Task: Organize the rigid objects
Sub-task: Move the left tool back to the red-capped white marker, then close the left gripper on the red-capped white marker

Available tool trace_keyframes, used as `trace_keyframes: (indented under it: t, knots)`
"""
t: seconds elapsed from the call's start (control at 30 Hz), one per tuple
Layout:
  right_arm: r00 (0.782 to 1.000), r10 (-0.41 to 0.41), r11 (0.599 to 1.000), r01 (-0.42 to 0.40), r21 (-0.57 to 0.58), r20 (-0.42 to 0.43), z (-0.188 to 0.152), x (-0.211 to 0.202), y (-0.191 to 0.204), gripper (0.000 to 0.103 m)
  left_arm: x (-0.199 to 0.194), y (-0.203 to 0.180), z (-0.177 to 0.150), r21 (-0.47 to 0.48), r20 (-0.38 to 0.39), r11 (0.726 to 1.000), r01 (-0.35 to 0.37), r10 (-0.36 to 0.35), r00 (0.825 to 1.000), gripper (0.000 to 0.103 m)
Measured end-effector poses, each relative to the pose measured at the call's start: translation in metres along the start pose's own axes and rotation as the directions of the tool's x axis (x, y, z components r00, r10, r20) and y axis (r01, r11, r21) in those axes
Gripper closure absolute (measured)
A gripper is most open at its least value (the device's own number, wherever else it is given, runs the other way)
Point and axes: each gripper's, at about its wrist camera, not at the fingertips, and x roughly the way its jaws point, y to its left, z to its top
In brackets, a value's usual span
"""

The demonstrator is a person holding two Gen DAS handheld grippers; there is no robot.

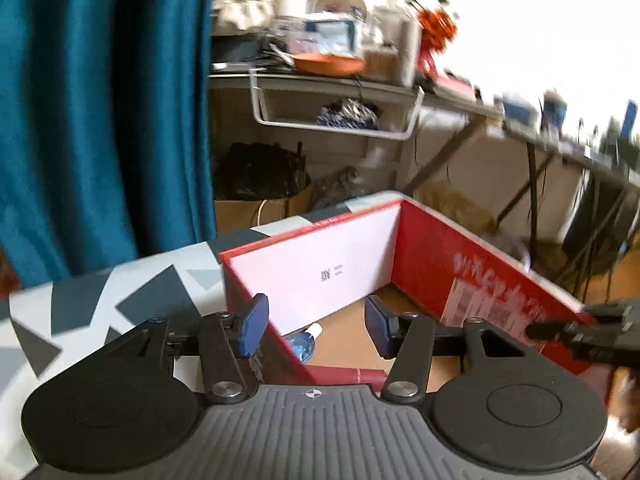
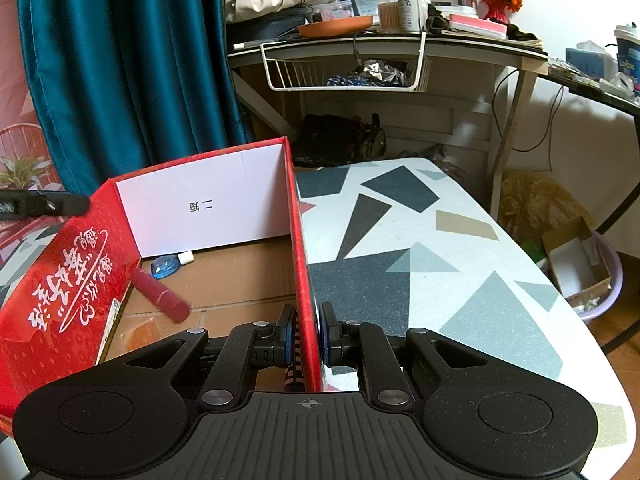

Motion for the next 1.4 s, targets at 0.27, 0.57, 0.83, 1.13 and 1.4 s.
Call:
trace_keyframes:
  t: [0.27, 0.57, 0.83, 1.13, 1.4]
  knots:
    - [1.000, 0.000, 1.000, 0.000, 0.002, 0.000, 0.000, 0.000, 0.000, 0.091, -0.034, 0.037, -0.021, -0.079, -0.011, 0.992, -0.101, 0.101, 0.995, 0.048]
    - [1.000, 0.000, 1.000, 0.000, 0.003, 0.000, 0.000, 0.000, 0.000, 0.091, -0.061, 0.046, -0.063, -0.133, -0.067, 0.977, -0.165, 0.158, 0.985, 0.060]
    - [1.000, 0.000, 1.000, 0.000, 0.003, 0.000, 0.000, 0.000, 0.000, 0.091, -0.062, 0.042, -0.114, -0.117, -0.210, 0.979, -0.164, 0.137, 0.968, 0.061]
    - [1.000, 0.001, 1.000, -0.001, 0.003, 0.000, 0.000, 0.000, 0.000, 0.090, -0.047, 0.048, -0.140, -0.091, -0.285, 0.973, -0.214, 0.181, 0.941, 0.072]
    - [1.000, 0.001, 1.000, -0.001, 0.003, 0.001, 0.000, 0.000, 0.000, 0.090, -0.039, 0.040, -0.138, -0.055, -0.284, 0.972, -0.229, 0.205, 0.937, 0.076]
